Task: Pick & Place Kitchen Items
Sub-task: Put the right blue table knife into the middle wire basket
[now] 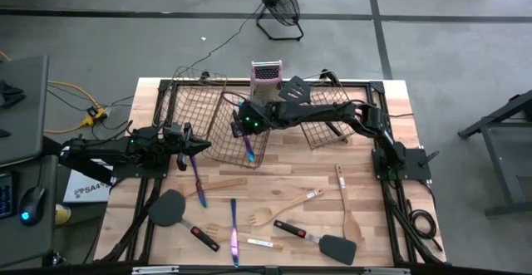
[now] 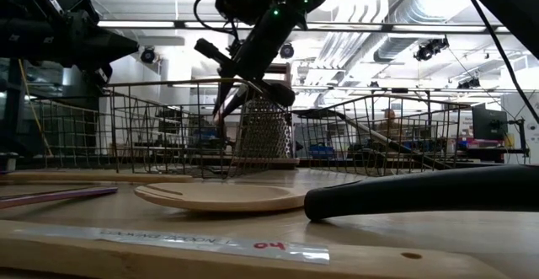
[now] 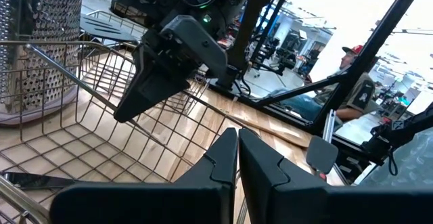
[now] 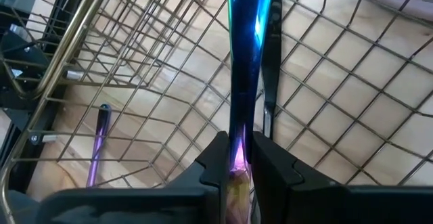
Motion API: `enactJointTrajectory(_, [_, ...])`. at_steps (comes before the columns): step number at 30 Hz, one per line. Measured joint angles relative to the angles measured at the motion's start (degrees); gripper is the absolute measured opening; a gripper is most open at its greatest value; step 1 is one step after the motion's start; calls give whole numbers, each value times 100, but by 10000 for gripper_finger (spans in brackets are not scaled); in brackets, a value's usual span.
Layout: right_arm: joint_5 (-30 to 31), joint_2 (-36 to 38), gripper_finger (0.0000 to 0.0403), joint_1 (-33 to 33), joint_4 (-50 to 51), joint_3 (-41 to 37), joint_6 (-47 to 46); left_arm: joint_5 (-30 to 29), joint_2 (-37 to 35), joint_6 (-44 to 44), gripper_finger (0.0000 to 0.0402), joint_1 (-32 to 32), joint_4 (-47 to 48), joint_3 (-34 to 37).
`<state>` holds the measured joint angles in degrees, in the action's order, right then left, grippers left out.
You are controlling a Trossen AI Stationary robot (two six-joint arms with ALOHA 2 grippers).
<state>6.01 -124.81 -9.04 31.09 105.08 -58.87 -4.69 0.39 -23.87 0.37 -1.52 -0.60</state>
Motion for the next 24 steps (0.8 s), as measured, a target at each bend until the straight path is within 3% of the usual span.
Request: enactJointTrajectory(24, [-103,-2,64,33,-7,0,17,0,0,0,15,1,0,1])
